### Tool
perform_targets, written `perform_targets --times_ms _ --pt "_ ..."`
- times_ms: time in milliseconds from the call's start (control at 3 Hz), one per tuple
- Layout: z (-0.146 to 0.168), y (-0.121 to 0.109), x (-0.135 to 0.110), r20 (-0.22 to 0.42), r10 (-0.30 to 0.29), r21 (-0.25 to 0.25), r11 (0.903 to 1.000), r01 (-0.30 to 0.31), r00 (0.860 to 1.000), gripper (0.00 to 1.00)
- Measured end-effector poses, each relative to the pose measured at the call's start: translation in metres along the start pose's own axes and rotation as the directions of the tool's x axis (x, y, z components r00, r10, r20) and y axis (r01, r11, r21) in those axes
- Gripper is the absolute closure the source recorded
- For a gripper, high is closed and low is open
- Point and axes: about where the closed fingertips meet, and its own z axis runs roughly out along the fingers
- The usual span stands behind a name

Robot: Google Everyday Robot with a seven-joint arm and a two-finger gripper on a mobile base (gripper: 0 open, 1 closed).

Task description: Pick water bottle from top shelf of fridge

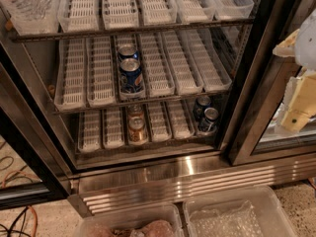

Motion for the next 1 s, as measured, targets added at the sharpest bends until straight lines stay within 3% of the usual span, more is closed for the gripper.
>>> perform_targets --times_ms 333,667,1000 --pt "0.0 0.0 0.0 0.0 0.0 0.0 1.0 0.0 1.0 0.0" --pt "-0.001 -0.003 0.001 0.046 0.049 0.009 0.9988 -0.049 0.998 0.0" --pt "0.011 -0.022 0.006 0.192 0.184 -0.024 0.9828 -0.183 0.964 0.0"
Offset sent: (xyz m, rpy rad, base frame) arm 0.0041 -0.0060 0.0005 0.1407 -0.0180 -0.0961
